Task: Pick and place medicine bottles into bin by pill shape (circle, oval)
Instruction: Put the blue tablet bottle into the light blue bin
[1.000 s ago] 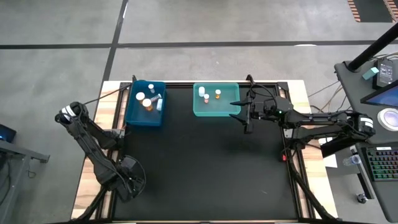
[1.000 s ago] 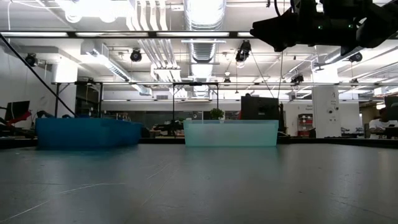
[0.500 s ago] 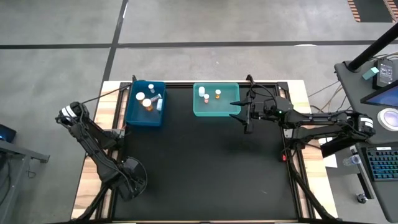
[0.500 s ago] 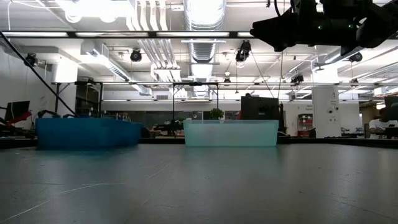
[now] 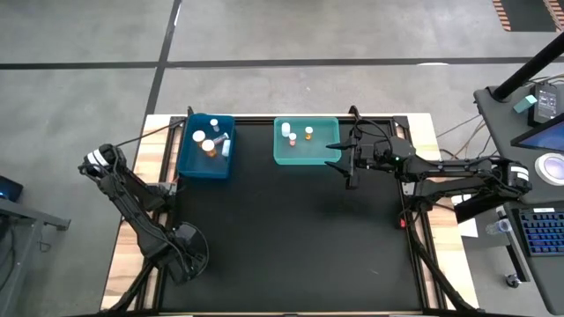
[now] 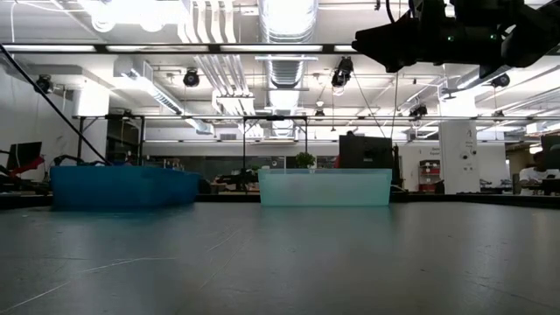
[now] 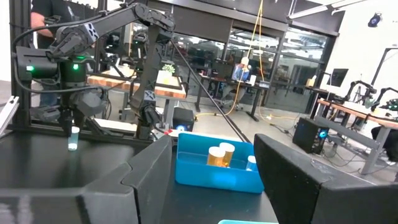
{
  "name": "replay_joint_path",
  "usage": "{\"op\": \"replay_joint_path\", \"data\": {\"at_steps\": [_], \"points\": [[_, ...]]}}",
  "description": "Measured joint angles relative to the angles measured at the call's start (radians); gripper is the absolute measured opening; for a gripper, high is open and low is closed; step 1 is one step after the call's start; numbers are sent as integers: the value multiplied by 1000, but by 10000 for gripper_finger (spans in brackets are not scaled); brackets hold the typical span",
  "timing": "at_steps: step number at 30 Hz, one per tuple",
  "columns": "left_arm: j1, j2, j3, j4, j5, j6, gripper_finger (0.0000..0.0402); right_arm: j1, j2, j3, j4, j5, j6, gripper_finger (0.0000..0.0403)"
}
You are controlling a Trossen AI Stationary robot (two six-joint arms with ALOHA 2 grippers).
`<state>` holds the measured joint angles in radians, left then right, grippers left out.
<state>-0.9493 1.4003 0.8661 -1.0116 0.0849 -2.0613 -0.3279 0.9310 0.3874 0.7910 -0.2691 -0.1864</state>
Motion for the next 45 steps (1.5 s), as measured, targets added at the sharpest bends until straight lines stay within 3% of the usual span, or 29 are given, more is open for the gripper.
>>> {"op": "replay_joint_path", "data": {"at_steps": [11,20,29,39,45], "points": [[43,-28,45,-1,-2,61,107,0,0,0,0,0,3,219],[217,-29,136,-1,-98,350,99,0,0,0,0,0,2,219],[395,-29,225,0,-180,723,97,0,0,0,1,0,3,219],[605,-29,237,28,-248,1215,97,0,0,3,6,0,4,219],[707,-29,224,259,-372,1616,97,4,7,45,-20,0,78,219]]}}
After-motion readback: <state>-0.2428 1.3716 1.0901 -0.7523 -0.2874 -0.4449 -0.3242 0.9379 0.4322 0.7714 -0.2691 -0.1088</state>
